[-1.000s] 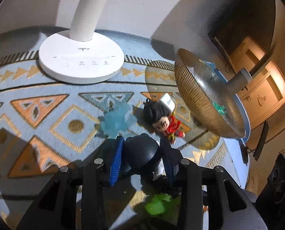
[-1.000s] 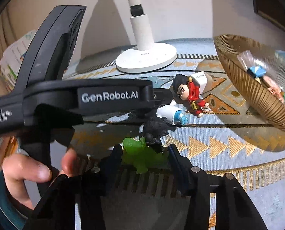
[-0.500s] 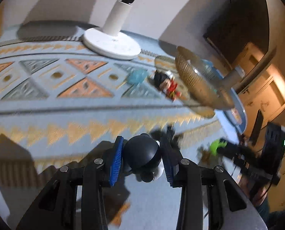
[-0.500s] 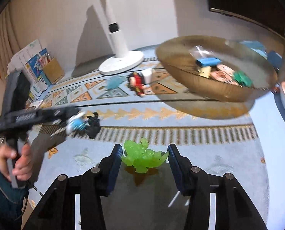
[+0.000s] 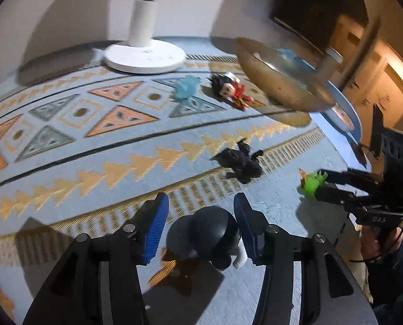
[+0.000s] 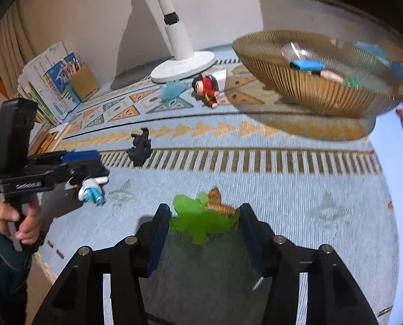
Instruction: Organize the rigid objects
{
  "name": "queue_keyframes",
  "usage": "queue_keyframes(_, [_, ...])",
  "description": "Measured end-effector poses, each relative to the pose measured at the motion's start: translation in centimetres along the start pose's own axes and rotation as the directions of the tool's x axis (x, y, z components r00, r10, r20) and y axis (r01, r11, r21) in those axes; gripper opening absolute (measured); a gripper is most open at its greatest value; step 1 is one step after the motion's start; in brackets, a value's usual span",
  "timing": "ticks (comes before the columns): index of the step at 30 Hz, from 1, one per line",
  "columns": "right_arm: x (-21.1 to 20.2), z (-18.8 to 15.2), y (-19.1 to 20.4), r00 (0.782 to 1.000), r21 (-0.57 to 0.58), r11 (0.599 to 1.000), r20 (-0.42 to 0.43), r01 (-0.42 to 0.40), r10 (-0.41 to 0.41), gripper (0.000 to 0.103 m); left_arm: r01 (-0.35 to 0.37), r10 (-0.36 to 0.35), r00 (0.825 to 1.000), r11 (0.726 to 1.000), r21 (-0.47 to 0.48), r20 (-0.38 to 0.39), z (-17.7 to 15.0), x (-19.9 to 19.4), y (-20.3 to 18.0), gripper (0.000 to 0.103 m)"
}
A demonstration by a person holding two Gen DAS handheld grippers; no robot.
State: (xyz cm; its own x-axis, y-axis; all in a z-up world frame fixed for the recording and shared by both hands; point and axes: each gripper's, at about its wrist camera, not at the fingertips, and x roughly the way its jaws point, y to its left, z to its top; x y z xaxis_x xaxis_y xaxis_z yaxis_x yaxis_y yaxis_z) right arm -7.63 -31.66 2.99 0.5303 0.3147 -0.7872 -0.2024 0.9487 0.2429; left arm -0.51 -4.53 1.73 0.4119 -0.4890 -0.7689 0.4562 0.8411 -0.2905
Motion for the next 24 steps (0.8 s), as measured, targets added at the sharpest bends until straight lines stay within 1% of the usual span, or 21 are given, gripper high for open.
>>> queue_keyframes(2, [-0.2,-0.3,-0.1,1.000,-0.012,1.000,0.002,0.000,0.000,0.053,-0.002,0.004,0.999,0.999,-0.051,0.037,-1.4,-1.8,0.4,0.055])
queue_keyframes(3, [-0.2,-0.4,0.0,1.000,-0.019,1.000,0.007,0.000,0.000,0.054,0.009,-0.005,0.999,0.997,-0.071,0.051,-2.0,-2.5,0.5,0.056])
queue_keyframes(4, [-0.1,-0.5,0.1,1.000,-0.024,1.000,0.011,-0.003,0.003,0.058,0.032,-0.026,0.998,0.995,-0.093,0.064,-2.7,-3.2,0.4,0.056])
queue_keyframes(5, [-0.1,-0.5,0.3,1.000,-0.028,1.000,0.015,-0.009,0.009,0.063,0.050,-0.043,0.997,0.993,-0.110,0.067,-3.3,-3.6,0.2,0.057])
queue_keyframes(7, [0.2,-0.4,0.8,1.000,-0.045,0.999,0.018,0.007,-0.006,0.067,0.066,-0.059,0.997,0.989,-0.131,0.055,-4.1,-3.8,-0.5,0.057])
queue_keyframes(8, [0.3,-0.4,1.3,0.999,-0.073,0.997,0.018,0.034,-0.033,0.067,0.079,-0.075,0.997,0.987,-0.138,0.037,-4.3,-3.4,-0.9,0.059])
queue_keyframes(10, [0.6,-0.6,2.0,0.997,-0.110,0.991,0.018,0.073,-0.072,0.068,0.059,-0.060,0.998,0.990,-0.128,-0.002,-4.2,-2.3,-1.7,0.059])
queue_keyframes(12, [0.6,-0.7,2.1,0.997,-0.121,0.989,0.019,0.083,-0.081,0.068,0.007,-0.010,0.999,0.994,-0.105,-0.032,-3.7,-0.9,-2.5,0.060])
queue_keyframes(13, [0.5,-0.7,2.0,0.997,-0.115,0.990,0.018,0.076,-0.074,0.068,-0.002,-0.001,1.000,0.995,-0.096,-0.025,-3.4,-0.8,-2.7,0.060])
queue_keyframes(15, [0.2,-0.8,1.4,0.999,-0.087,0.995,0.017,0.048,-0.047,0.067,0.003,-0.005,1.000,0.996,-0.086,-0.018,-2.5,-0.5,-3.0,0.061])
queue_keyframes(17, [0.0,-0.8,1.0,1.000,-0.063,0.998,0.017,0.022,-0.021,0.067,0.005,-0.005,1.000,0.998,-0.055,-0.005,-1.6,-0.3,-3.4,0.062])
queue_keyframes(19, [-0.1,-0.7,0.6,1.000,-0.041,0.999,0.017,-0.003,0.003,0.067,0.027,-0.027,1.000,0.999,-0.039,-0.009,-0.9,0.3,-3.4,0.063])
queue_keyframes(24, [-0.2,-0.8,0.8,1.000,-0.045,0.999,0.023,-0.007,0.008,0.067,0.040,-0.042,0.999,0.997,-0.059,-0.026,-1.0,1.1,-3.1,0.063])
